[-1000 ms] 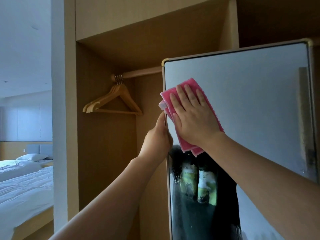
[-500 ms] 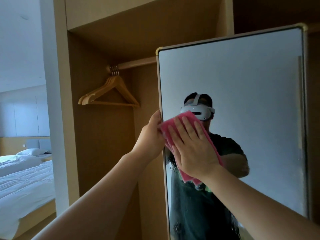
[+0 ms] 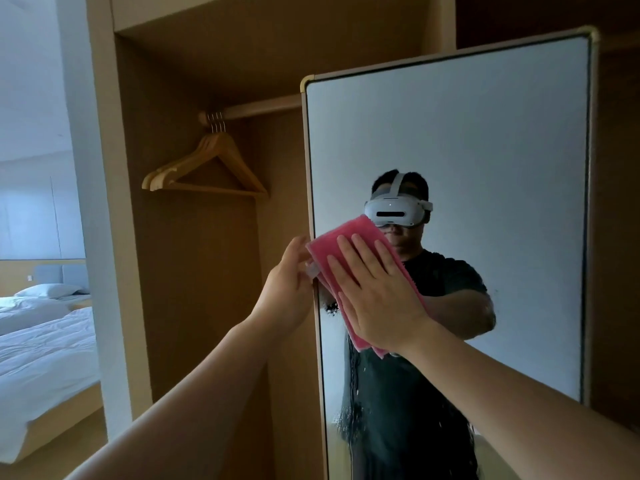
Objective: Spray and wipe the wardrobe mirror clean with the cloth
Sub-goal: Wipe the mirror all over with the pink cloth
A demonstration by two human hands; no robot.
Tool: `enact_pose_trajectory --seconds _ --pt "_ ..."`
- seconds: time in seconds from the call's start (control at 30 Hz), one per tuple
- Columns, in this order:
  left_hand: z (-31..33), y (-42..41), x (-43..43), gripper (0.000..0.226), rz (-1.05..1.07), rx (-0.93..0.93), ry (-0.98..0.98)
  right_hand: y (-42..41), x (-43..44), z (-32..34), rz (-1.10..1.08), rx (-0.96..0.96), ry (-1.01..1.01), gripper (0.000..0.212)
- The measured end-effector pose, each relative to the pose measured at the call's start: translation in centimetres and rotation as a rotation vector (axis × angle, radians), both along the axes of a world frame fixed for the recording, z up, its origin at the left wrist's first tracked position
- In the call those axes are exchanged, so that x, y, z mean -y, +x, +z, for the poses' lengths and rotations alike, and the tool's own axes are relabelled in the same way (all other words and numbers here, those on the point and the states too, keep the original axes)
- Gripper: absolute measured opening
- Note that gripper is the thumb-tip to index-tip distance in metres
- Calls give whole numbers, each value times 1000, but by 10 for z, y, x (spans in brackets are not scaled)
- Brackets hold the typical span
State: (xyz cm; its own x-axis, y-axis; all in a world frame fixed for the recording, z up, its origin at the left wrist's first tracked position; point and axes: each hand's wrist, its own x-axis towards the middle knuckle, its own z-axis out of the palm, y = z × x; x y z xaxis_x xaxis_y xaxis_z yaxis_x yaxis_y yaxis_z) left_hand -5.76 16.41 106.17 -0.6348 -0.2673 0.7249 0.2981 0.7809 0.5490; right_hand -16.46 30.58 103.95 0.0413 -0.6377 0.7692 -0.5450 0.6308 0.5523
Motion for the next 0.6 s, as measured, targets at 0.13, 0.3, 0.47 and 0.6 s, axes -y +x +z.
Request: enact_pose_trajectory --seconds 0.13,0.3,0.47,0.6 --pt "-15 0 2 46 -14 3 31 0 -3 1 -12 -12 0 61" --pt "-32 -3 -2 47 -68 15 95 1 -2 2 -36 -34 10 62" --pt "-58 -9 2 49 -76 85 133 3 1 11 -18 -41 -12 59" --pt "-80 -10 9 49 -82 152 126 2 2 11 -22 -19 -16 56"
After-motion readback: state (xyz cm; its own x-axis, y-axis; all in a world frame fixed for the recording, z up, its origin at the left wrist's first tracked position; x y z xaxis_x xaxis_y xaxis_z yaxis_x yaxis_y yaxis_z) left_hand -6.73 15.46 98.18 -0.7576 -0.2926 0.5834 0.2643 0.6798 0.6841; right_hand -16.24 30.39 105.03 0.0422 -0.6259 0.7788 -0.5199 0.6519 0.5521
